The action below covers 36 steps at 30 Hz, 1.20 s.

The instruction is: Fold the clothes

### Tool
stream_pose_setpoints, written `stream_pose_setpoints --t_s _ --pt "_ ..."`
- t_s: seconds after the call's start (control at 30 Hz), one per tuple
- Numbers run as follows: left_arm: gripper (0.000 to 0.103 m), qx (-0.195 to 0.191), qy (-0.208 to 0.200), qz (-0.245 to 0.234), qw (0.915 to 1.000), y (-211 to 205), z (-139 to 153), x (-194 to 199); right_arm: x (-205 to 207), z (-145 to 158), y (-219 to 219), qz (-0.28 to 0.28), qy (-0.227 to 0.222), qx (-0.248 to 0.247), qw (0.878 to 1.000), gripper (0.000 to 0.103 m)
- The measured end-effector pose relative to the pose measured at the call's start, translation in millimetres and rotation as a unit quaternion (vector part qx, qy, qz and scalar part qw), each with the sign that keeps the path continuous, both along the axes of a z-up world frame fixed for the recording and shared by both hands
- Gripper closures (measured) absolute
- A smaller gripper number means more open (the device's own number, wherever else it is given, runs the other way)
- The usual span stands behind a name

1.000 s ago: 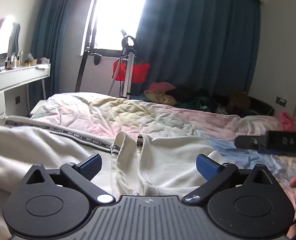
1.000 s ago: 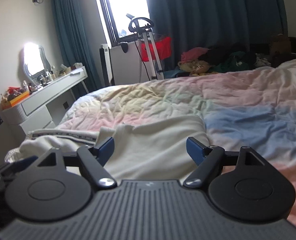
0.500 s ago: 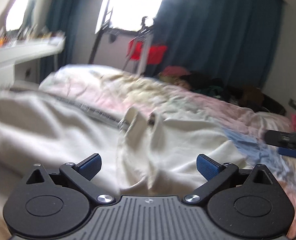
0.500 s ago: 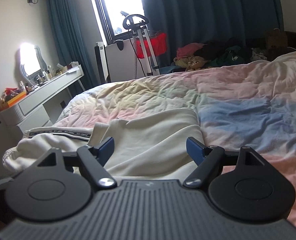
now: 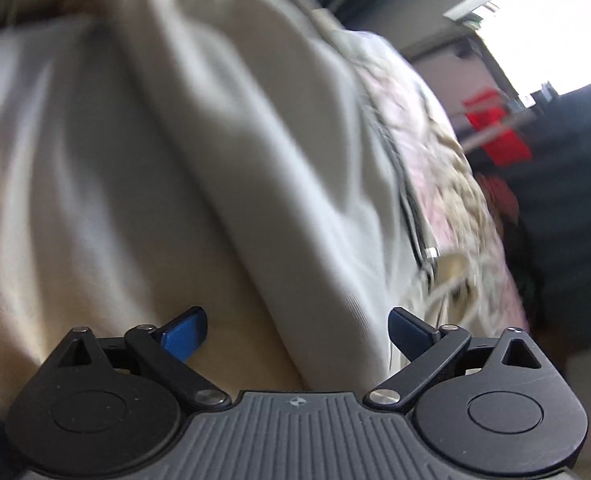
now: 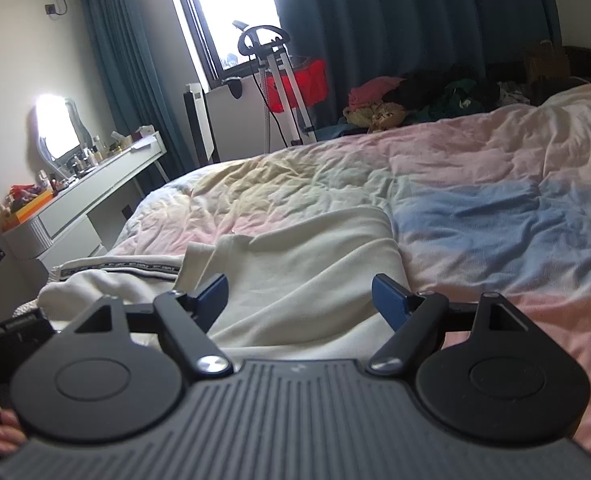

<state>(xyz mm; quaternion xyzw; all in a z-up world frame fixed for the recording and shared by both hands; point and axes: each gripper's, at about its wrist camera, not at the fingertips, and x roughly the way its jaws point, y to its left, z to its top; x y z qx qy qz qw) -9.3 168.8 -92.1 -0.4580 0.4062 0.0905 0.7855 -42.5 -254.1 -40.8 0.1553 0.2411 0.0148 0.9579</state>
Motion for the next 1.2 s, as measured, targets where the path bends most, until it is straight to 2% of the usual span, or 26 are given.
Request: stream_pose_setpoints --t_s 0.17,0.2,0.3,0.4,0.47,0.57,0.6,0.7,0.73,0.83,0.97,1.03,1.2 --pt "0.018 0.007 -0.029 0.098 0.9947 60.5 7.0 14.9 0.2 -7.8 5.4 -0.021 0.003 -0.008 1.000 0.022" --pt "0.022 0.011 -0.031 0.114 0.9930 70.9 7.4 18.5 2.2 -9.8 7.3 -0.021 0.006 -0.011 1.000 0.022" --pt "0.023 0.022 -0.032 0.156 0.9871 100.0 6.8 29.5 10.7 -16.9 14.3 -0.013 0.020 -0.020 1.000 0.022" --pt "0.031 0.086 -0.048 0.196 0.9758 117.7 13.2 36.1 23.4 -29.0 27.6 -0.001 0.042 -0.032 0.999 0.022" --pt "0.031 0.117 -0.054 0.214 0.9682 125.3 14.9 38.6 33.2 -38.6 37.8 0.006 0.060 -0.033 0.998 0.022" --pt "0.047 0.137 -0.056 0.231 0.9615 135.9 13.5 42.2 47.5 -55.1 58.3 0.029 0.085 -0.044 0.995 0.023" --pt "0.057 0.137 -0.059 0.234 0.9606 138.1 13.2 42.6 52.3 -60.8 62.4 0.032 0.097 -0.046 0.994 0.023" --pt "0.079 0.184 -0.096 0.219 0.9532 125.7 28.0 44.2 60.2 -71.6 64.2 0.029 0.119 -0.040 0.992 0.023" --pt "0.081 0.203 -0.117 0.210 0.9491 116.6 35.7 40.4 60.3 -71.1 61.4 0.027 0.118 -0.033 0.992 0.023" --pt "0.084 0.259 -0.190 0.178 0.9302 84.0 61.8 23.5 51.6 -58.4 46.7 0.009 0.099 0.004 0.995 0.023" --pt "0.084 0.318 -0.273 0.134 0.8981 34.2 95.8 7.7 37.8 -38.9 26.0 -0.015 0.068 0.052 0.996 0.023" --pt "0.086 0.343 -0.304 0.115 0.8812 -0.5 112.9 6.7 29.5 -30.9 14.3 -0.030 0.051 0.060 0.996 0.023" --pt "0.088 0.375 -0.374 0.084 0.8443 -105.3 140.1 7.4 11.3 -17.1 -20.6 -0.081 0.010 0.082 0.993 0.022"
